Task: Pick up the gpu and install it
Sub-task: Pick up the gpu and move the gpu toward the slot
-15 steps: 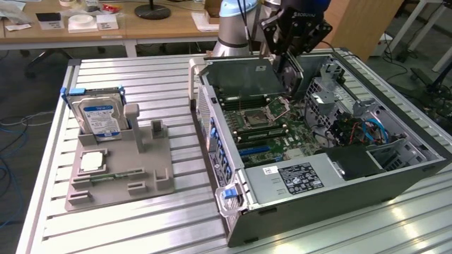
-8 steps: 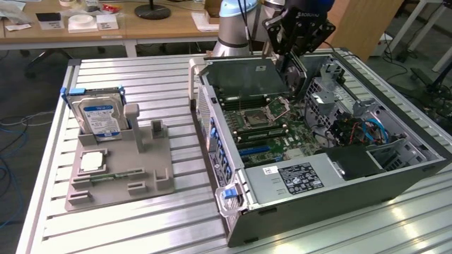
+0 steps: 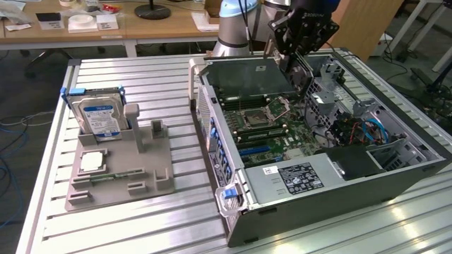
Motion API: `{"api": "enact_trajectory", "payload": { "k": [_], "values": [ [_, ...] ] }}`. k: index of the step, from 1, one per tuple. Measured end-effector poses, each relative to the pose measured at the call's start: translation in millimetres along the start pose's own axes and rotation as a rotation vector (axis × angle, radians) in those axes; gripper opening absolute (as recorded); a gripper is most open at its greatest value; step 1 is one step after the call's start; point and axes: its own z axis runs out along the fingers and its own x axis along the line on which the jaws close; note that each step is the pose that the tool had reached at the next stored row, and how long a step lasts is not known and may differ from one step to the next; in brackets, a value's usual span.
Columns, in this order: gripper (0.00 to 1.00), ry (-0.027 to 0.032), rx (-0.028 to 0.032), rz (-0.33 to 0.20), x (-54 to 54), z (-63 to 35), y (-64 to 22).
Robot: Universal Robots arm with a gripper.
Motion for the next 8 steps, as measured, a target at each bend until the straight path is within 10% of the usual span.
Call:
{"api": "enact_trajectory", "payload": {
  "k": [8],
  "values": [
    [0.28, 0.0007, -0.0002, -0.012, -3.2, 0.2, -0.1]
  ]
}}
